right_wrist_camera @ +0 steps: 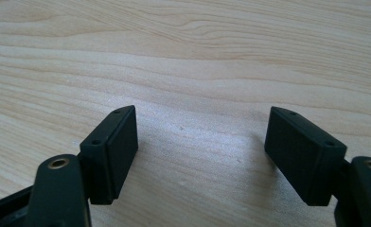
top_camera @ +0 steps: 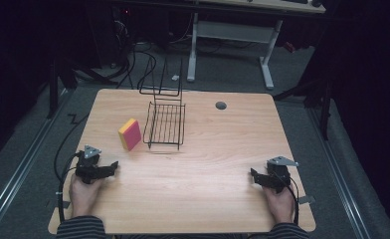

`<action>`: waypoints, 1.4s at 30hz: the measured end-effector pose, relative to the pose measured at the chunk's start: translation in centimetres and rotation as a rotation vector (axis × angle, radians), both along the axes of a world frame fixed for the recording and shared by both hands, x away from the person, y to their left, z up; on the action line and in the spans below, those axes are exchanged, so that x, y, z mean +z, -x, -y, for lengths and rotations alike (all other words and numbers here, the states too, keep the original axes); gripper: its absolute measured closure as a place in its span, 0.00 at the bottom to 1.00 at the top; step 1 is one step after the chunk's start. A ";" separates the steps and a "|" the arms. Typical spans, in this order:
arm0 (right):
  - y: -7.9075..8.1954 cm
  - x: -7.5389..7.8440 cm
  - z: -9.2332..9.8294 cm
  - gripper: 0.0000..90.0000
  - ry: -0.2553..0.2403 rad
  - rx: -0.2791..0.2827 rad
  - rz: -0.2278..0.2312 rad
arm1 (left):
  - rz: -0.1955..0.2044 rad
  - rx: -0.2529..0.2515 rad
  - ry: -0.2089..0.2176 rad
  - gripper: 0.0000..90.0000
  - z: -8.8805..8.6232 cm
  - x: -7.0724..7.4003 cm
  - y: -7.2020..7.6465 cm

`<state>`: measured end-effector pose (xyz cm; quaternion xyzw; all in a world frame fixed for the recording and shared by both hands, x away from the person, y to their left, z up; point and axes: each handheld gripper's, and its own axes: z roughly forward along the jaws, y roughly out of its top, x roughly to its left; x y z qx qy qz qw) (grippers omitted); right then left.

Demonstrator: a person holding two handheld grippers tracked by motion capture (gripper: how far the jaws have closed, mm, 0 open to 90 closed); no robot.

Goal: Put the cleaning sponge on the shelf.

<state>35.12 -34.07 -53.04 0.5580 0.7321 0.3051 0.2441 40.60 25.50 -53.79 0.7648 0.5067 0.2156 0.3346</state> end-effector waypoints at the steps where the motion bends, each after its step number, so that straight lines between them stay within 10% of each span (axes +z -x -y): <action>1: 0.0 0.0 0.0 0.30 -0.001 -0.002 -0.001 | 0.000 -0.001 0.000 0.20 0.0 0.0 0.0; 42: 0.0 0.0 0.0 0.29 -0.001 -0.009 0.000 | -0.017 0.049 0.028 0.16 0.0 0.2 0.7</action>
